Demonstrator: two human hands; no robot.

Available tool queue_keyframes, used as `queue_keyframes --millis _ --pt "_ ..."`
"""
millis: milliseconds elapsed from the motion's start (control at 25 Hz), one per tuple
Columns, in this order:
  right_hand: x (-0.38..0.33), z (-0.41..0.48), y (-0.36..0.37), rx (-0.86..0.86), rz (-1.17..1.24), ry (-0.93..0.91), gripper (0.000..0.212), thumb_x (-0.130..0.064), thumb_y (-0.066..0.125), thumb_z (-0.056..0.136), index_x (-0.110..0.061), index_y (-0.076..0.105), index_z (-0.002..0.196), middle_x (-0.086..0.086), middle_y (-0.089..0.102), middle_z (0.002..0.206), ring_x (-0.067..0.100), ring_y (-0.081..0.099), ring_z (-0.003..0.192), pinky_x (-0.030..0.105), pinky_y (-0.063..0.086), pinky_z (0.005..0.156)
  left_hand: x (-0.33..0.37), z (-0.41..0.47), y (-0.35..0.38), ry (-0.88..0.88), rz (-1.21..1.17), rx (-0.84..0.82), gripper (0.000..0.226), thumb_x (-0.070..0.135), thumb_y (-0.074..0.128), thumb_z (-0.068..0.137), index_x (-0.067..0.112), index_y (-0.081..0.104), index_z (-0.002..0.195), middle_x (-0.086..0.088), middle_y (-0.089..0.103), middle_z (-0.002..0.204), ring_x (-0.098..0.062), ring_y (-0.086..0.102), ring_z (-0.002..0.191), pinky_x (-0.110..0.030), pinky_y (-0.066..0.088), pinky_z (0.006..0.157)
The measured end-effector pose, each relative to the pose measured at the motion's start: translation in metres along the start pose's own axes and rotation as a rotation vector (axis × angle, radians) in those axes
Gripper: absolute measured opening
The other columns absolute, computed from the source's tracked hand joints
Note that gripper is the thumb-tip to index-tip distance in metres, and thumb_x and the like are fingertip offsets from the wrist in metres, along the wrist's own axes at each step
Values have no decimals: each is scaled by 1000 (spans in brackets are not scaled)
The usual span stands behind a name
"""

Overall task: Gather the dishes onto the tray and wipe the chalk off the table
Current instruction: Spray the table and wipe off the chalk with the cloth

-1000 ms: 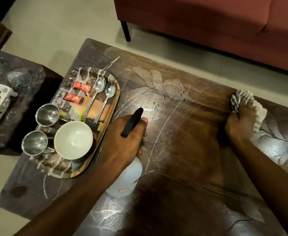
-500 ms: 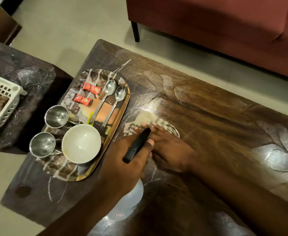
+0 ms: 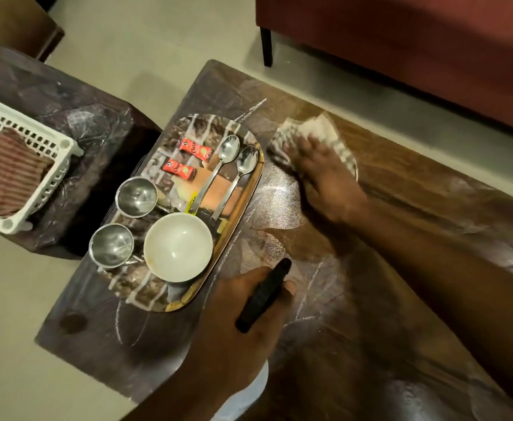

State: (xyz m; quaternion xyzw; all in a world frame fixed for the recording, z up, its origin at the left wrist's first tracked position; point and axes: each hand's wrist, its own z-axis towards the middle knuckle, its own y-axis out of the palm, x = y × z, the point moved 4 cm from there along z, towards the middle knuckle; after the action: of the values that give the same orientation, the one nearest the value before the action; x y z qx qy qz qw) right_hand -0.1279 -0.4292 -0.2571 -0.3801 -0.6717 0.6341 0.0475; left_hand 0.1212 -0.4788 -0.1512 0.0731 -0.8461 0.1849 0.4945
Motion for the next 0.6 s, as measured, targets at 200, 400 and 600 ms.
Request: queue_keyframes --millis 200,400,600 --pt "-18 -146 49 -281 -112 -583 75 -25 49 105 -36 15 171 -7 10 180 20 1 168 40 0 135 -10 0 -4 93 107 -45 37 51 59 101 21 68 80 -11 63 60 -27 63 52 -50 54 57" --pt "83 -163 -7 64 18 121 67 -24 39 107 -34 15 169 -5 10 180 21 3 167 46 3 136 -26 -17 -7 135 213 -110 47 62 56 98 21 72 83 -7 65 58 -23 67 51 -52 58 57" --pt "10 -169 47 290 206 522 60 -16 42 108 -14 31 167 14 16 178 34 10 166 49 8 135 -42 -52 -13 115 212 -56 37 63 62 96 27 70 90 1 72 76 -18 68 62 -36 60 60"
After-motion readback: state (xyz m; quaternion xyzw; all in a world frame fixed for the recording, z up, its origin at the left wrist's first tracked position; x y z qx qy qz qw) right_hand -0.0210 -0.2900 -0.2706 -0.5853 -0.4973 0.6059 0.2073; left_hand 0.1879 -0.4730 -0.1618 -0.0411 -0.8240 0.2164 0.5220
